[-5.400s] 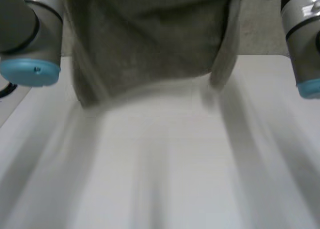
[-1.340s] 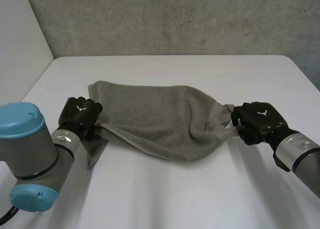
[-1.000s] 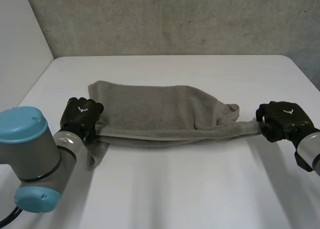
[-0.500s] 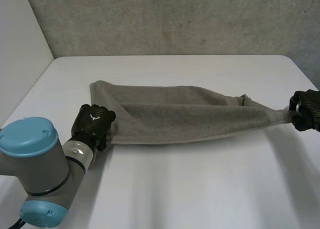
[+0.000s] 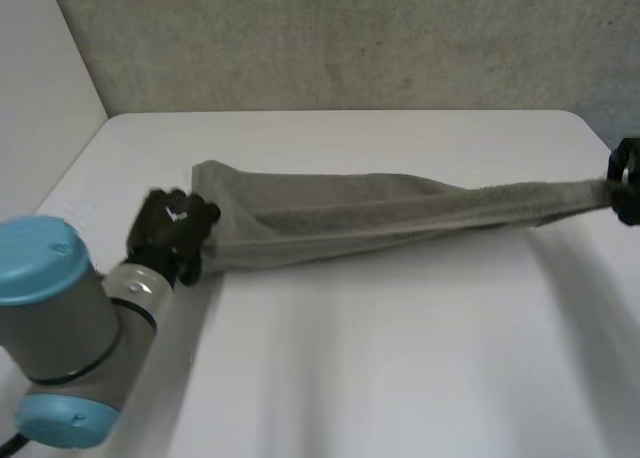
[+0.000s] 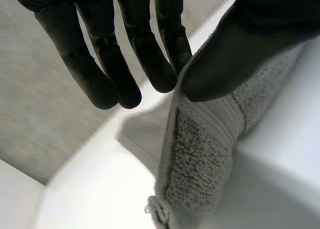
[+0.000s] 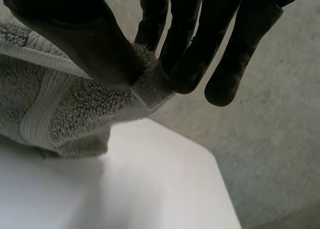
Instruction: Fold the towel.
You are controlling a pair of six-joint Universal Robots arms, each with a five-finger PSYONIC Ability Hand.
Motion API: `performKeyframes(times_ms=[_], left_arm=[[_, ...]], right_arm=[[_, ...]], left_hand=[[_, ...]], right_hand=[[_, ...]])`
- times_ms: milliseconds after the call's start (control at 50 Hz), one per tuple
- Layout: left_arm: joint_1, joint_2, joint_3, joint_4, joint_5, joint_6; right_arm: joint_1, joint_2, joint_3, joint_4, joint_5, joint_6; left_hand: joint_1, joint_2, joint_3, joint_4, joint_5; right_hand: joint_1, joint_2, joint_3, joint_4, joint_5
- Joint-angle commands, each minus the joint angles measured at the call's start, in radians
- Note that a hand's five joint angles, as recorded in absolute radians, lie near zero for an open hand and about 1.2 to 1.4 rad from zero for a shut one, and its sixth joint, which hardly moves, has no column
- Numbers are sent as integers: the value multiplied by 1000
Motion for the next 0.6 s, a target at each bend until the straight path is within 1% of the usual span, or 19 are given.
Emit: performKeyframes(times_ms=[20,40,60,100,120,160,220,260,280,320,340,380,420,440,480,500,540,560,600], left_arm=[[22,229,10,-44,5,13],[26,281,14,-54,7,14],[26,282,14,-54,7,14],[29,358,45,-84,8,16],[29,358,45,-84,8,16],[34,390,97,-145,10,17],[39,390,129,-182,10,17],[54,380,186,-248,13,19],[54,380,186,-248,13,19],[71,304,229,-293,26,21],[71,303,229,-293,27,21],[78,245,251,-308,40,21],[91,127,301,-331,62,21],[91,127,301,-331,62,21],[92,3,359,-342,66,28],[92,2,360,-342,66,28],[98,-121,447,-360,66,71],[98,-122,447,-360,66,71],[103,-239,563,-371,68,147]], right_arm=[[6,-84,-171,217,-49,-11],[6,-93,-224,283,-68,-14],[6,-93,-224,283,-68,-14],[6,-90,-334,408,-107,-37],[6,-90,-335,409,-107,-37],[6,-69,-442,513,-125,-91],[9,-44,-494,564,-125,-131],[33,47,-599,683,-116,-232],[34,48,-600,684,-116,-232],[92,161,-698,812,-102,-341],[92,161,-698,812,-102,-341],[123,220,-738,865,-82,-389],[167,325,-792,932,-14,-468],[167,325,-792,932,-13,-469],[211,425,-844,944,72,-520],[212,425,-844,944,73,-521],[263,535,-935,938,143,-527],[264,536,-936,938,143,-527],[311,653,-1069,906,180,-521]], left_hand=[[-23,-114,-137,-121,-239],[-23,-114,-137,-121,-239],[-23,-114,-137,-121,-239],[-23,-114,-137,-121,-239],[-23,-114,-137,-121,-239],[-23,-114,-137,-121,-239],[-23,-114,-137,-121,-239],[-23,-114,-137,-121,-239],[-23,-114,-137,-121,-239],[-23,-114,-137,-121,-239],[-23,-114,-137,-121,-239],[-23,-114,-137,-121,-239],[-23,-114,-137,-121,-239],[-23,-114,-137,-121,-239],[-23,-114,-137,-121,-239],[-23,-114,-137,-121,-239],[-23,-114,-137,-121,-239],[-23,-114,-137,-121,-239],[-23,-114,-137,-121,-239]], right_hand=[[88,116,70,61,69],[88,116,70,61,69],[88,116,70,61,69],[88,116,70,61,69],[88,116,70,61,69],[88,116,70,61,69],[88,116,70,61,69],[88,116,70,61,69],[88,116,70,61,69],[88,116,70,61,69],[88,116,70,61,69],[88,116,70,61,69],[88,116,70,61,69],[88,116,70,61,69],[88,116,70,61,69],[88,116,70,61,69],[88,116,70,61,69],[88,116,70,61,69],[88,116,70,61,69]])
